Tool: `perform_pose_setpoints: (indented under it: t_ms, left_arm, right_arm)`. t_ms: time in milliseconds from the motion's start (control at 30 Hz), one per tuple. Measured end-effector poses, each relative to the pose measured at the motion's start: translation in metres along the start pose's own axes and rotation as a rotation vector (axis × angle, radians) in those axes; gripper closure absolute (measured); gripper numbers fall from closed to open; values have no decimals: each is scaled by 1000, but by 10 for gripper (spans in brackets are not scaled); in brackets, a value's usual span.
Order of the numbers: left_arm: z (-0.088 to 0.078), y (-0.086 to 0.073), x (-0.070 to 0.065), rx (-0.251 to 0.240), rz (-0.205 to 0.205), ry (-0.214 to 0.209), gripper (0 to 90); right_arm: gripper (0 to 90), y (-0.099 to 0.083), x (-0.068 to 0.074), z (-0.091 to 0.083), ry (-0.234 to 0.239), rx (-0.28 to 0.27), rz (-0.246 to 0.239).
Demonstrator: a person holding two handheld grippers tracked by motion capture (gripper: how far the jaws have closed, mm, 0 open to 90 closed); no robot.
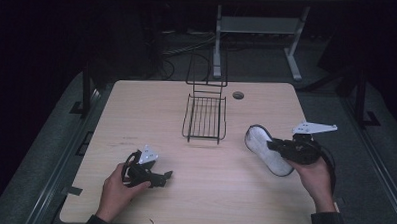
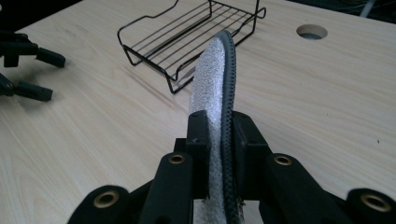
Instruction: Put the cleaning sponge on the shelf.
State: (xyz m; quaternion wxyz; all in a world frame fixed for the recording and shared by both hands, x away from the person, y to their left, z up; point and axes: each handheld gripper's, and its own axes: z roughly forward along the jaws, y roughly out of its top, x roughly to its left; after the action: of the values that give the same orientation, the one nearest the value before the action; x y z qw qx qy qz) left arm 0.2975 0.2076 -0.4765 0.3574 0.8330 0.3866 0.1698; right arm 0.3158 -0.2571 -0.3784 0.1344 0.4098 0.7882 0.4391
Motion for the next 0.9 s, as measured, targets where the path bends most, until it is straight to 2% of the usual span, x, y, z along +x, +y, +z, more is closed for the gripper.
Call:
perform_pose_setpoints:
  t_ms: [467, 900]
  left_arm:
    - [0, 0, 0, 2, 3, 0, 124]
    - [0, 0, 0, 4, 5, -1, 123]
  right_arm:
    - [788, 21, 3, 13, 23, -37, -9]
    - [788, 45, 9, 37, 50, -60, -32]
